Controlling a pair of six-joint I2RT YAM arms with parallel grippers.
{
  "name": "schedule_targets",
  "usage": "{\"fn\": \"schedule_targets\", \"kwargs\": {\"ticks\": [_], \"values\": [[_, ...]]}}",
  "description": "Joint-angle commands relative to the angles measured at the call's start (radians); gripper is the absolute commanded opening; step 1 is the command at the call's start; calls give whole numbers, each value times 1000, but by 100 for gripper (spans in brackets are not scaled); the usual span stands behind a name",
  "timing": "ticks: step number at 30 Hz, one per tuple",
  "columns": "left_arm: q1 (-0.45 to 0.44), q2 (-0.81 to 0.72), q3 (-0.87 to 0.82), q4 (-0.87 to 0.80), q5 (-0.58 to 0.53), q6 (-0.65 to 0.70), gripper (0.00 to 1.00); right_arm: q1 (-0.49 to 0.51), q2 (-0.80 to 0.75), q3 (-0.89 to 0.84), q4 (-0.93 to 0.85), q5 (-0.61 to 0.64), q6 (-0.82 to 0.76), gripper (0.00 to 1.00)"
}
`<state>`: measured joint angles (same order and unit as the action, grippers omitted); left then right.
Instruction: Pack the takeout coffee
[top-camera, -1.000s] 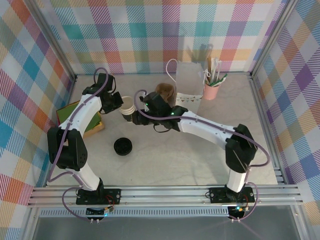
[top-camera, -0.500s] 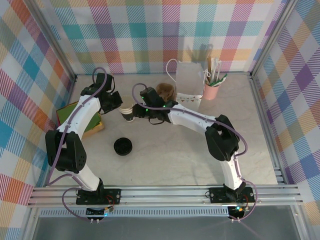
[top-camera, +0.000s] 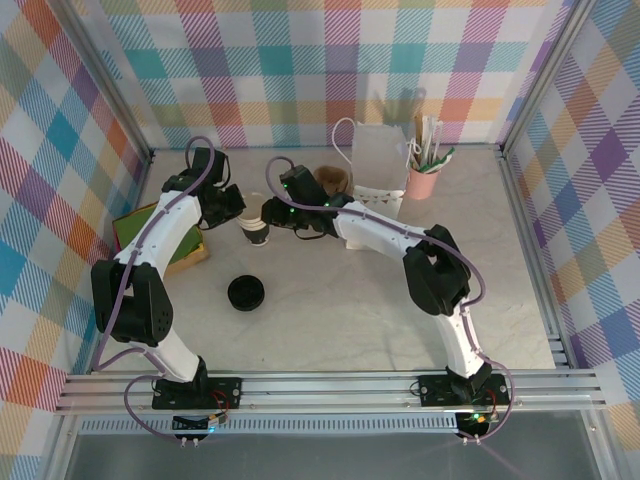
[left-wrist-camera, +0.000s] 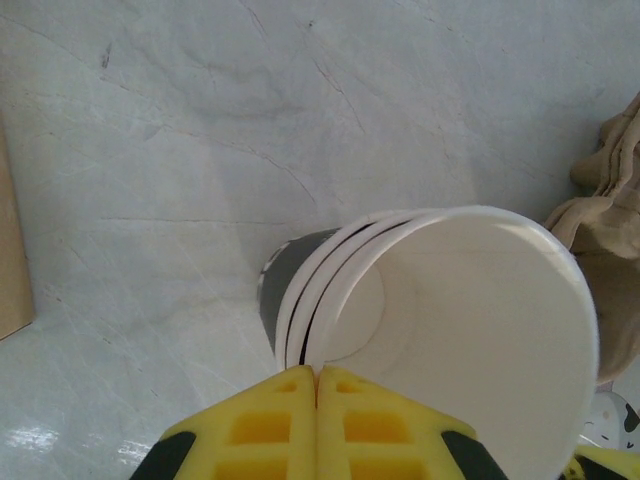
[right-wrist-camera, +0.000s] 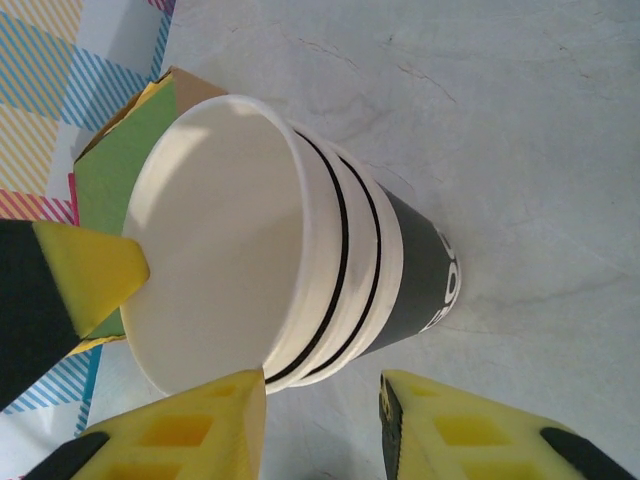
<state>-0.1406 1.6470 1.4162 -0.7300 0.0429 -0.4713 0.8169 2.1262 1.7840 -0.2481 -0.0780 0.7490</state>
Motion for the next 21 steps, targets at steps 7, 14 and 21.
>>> {"fn": "schedule_targets", "kwargs": {"ticks": [7,14,21], "values": [[6,-23,1,-3,23,-1,0,-10,47,53,1,-34,13,35],[10,-13,4,-5,9,-5,0,-12,11,19,13,-31,6,36],[21,-7,8,1,18,-17,0,-13,-48,-26,43,-24,-1,38]]}}
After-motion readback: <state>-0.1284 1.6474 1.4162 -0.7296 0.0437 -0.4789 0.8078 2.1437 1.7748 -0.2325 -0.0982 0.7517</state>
